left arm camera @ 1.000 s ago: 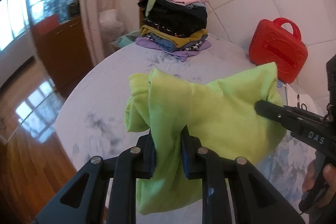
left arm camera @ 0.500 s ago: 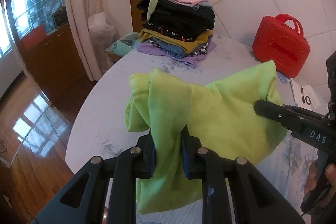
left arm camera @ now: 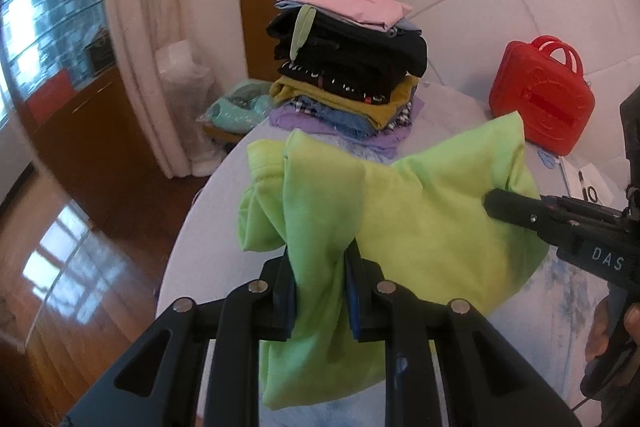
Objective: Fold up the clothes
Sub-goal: 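Carry the lifted green shirt with both grippers toward the clothes stack, then lower the green shirt onto the clothes stack and open both grippers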
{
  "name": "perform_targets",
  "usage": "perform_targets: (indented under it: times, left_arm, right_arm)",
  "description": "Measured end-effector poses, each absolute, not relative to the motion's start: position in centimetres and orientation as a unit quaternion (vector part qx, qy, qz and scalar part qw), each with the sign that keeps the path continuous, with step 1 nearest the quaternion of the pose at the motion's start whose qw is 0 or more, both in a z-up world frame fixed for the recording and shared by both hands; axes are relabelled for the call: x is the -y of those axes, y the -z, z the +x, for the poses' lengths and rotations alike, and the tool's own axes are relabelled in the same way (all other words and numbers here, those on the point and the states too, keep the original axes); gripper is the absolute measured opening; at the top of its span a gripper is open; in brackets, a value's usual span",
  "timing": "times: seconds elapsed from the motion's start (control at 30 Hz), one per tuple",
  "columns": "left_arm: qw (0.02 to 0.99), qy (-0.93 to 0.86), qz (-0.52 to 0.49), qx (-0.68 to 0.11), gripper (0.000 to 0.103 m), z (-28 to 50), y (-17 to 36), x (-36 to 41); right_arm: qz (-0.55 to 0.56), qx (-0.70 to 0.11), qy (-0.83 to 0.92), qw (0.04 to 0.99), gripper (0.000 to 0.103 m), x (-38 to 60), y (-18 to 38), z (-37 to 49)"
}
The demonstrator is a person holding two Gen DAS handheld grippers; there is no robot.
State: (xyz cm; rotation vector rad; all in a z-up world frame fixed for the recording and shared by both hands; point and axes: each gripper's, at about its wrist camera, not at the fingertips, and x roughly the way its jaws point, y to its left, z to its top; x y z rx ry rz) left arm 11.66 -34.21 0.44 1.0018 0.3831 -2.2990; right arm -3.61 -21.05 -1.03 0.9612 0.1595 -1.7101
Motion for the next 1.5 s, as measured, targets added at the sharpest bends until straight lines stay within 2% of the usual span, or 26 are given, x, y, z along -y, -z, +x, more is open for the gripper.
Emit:
perform_targets:
  times: [0.33,0.57,0.93,1.17,1.33,1.37,1.43,1.47,1.5]
  left_arm:
    - [0.176,0.904,0.383,-0.068,0.019,8.3,-3.1,46.5]
    - [0.118,0.928,0.353,-0.017,0.019,2.7,-7.9,52.5]
    - [0.105,0.946,0.308,0.002,0.019,-8.4,-14.9,61.1]
    - [0.105,0.941,0.323,0.003,0.019,-16.3,-15.2,66.2]
    - [0.108,0.929,0.355,-0.005,0.023,-21.3,-12.4,68.9]
    - [0.109,0.925,0.363,-0.003,0.026,-22.0,-11.7,69.2]
    - [0.121,0.921,0.371,0.003,0.045,-23.0,-10.6,69.7]
    - [0.132,0.92,0.368,0.005,0.067,-23.2,-10.3,69.9]
    - [0.143,0.92,0.365,0.006,0.084,-23.4,-10.0,70.2]
  right_arm:
    - [0.408,0.009,0.787,0.462,0.017,29.1,0.0,-3.9]
    - [0.368,0.032,0.83,0.418,0.017,33.6,-4.8,-5.7]
    - [0.318,0.05,0.855,0.406,0.017,40.5,-12.7,-16.2]
    - [0.316,0.051,0.859,0.399,0.017,44.6,-13.5,-23.0]
    - [0.341,0.071,0.855,0.384,0.02,46.6,-11.8,-27.6]
    - [0.349,0.073,0.854,0.378,0.021,46.8,-11.2,-28.3]
    - [0.368,0.066,0.858,0.352,0.025,47.2,-9.7,-29.6]
    - [0.377,0.063,0.86,0.338,0.031,47.4,-9.0,-30.2]
    - [0.387,0.06,0.86,0.326,0.034,47.5,-8.2,-30.6]
